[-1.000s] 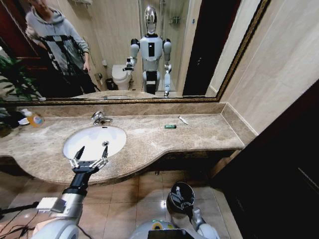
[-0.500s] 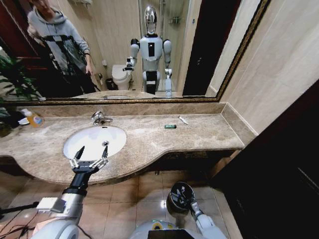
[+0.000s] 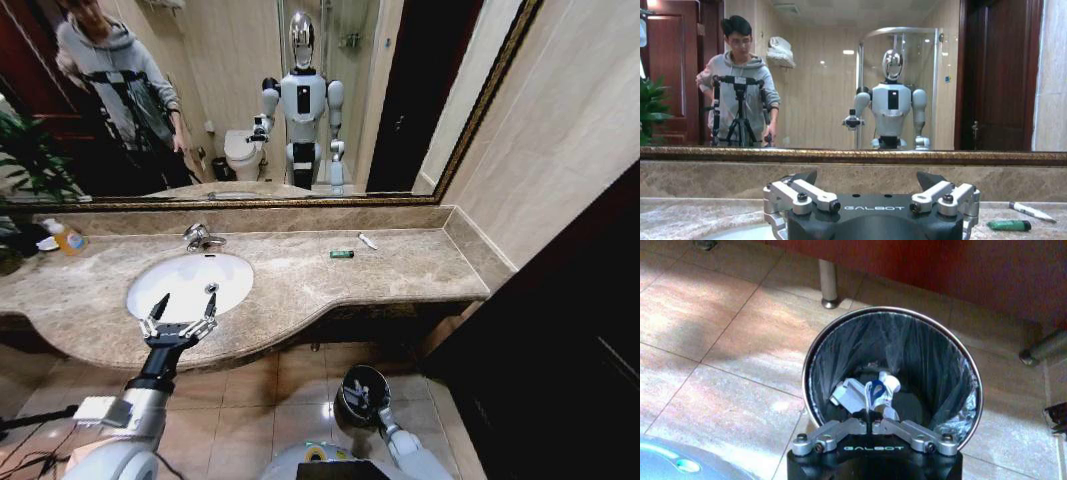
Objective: Pick up the trash from the sink and place it in the trash bin.
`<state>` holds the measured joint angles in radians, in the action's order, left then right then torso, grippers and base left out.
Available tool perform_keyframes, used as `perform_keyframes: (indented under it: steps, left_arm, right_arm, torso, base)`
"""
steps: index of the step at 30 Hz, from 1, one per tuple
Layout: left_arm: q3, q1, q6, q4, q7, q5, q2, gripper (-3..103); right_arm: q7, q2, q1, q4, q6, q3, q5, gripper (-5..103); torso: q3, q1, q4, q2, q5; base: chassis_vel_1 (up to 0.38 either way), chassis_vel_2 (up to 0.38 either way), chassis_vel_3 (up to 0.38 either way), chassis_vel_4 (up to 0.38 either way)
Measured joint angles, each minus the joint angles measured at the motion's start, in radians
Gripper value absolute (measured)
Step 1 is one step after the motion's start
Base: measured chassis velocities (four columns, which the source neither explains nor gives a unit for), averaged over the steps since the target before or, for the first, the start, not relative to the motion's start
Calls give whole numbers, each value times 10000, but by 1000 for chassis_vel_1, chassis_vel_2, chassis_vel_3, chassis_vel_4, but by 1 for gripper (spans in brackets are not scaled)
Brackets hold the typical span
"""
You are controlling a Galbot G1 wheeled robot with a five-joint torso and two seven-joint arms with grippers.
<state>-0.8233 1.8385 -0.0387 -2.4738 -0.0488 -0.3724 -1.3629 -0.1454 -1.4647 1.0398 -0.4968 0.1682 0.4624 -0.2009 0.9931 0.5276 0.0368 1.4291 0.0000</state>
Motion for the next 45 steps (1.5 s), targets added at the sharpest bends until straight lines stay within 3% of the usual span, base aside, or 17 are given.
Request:
perform_keyframes:
  steps: [6, 8, 13, 14, 15, 19, 22, 26, 29, 31, 33, 35, 40, 45]
  left_arm:
    - [0, 0, 0, 0, 0, 0, 0, 100]
    - [0, 0, 0, 0, 0, 0, 0, 100]
    - [0, 0, 0, 0, 1, 0, 0, 100]
    - [0, 0, 0, 0, 0, 0, 0, 100]
    - [0, 0, 0, 0, 0, 0, 0, 100]
    - [0, 0, 0, 0, 0, 0, 0, 100]
    - [0, 0, 0, 0, 0, 0, 0, 100]
    - [0, 0, 0, 0, 0, 0, 0, 100]
    - [0, 0, 0, 0, 0, 0, 0, 100]
    - [0, 0, 0, 0, 0, 0, 0, 100]
    - [0, 0, 0, 0, 0, 0, 0, 100]
    - [0, 0, 0, 0, 0, 0, 0, 100]
    - [0, 0, 0, 0, 0, 0, 0, 100]
    - [0, 0, 0, 0, 0, 0, -1, 100]
  right_arm:
    - [67, -19, -42, -21, 60, 3, 18, 0]
    - [83, -15, -34, -56, 61, 3, 59, 5]
    - [87, 76, 23, -191, 61, 0, 106, 27]
    - [87, 90, 31, -195, 61, 0, 116, 27]
    - [86, 117, 53, -213, 68, 1, 130, 37]
    - [77, 148, 100, -256, 72, 3, 141, 43]
    - [66, 156, 180, -351, 91, 6, 160, 60]
    - [54, 156, 280, -527, 103, 7, 209, 71]
    - [52, 179, 489, -942, 131, 4, 411, 86]
    - [52, 197, 588, -1130, 130, 1, 450, 86]
    - [49, 245, 809, -1475, 129, 4, 496, 96]
    - [49, 264, 926, -1693, 123, 12, 567, 99]
    - [505, 409, 1763, -3270, 488, 7, 2010, 100]
    - [1138, 667, 3580, -6627, 626, 289, 3653, 100]
  torso:
    - [0, 0, 1, 0, 0]
    - [0, 0, 0, 0, 0]
    - [0, 0, 0, 0, 0]
    - [0, 0, 0, 0, 1]
    - [0, 0, 0, 0, 0]
    - [0, 0, 0, 0, 0]
    - [0, 0, 0, 0, 0]
    - [0, 0, 0, 0, 0]
    - [0, 0, 0, 0, 0]
    - [0, 0, 0, 0, 1]
    - [0, 0, 0, 0, 0]
    - [0, 0, 0, 0, 1]
    - [0, 0, 1, 1, 1]
    - [-1, 0, -1, 1, 0]
  base:
    - [0, 0, 0, 0]
    - [0, 0, 0, 0]
    - [0, 0, 0, 0]
    - [0, 0, 0, 0]
    - [0, 0, 0, 0]
    - [0, 0, 0, 0]
    - [0, 0, 0, 0]
    - [0, 0, 0, 0]
    - [0, 0, 0, 0]
    - [0, 0, 0, 0]
    - [0, 0, 0, 0]
    - [0, 0, 0, 0]
    - [0, 0, 0, 0]
    - [0, 0, 0, 0]
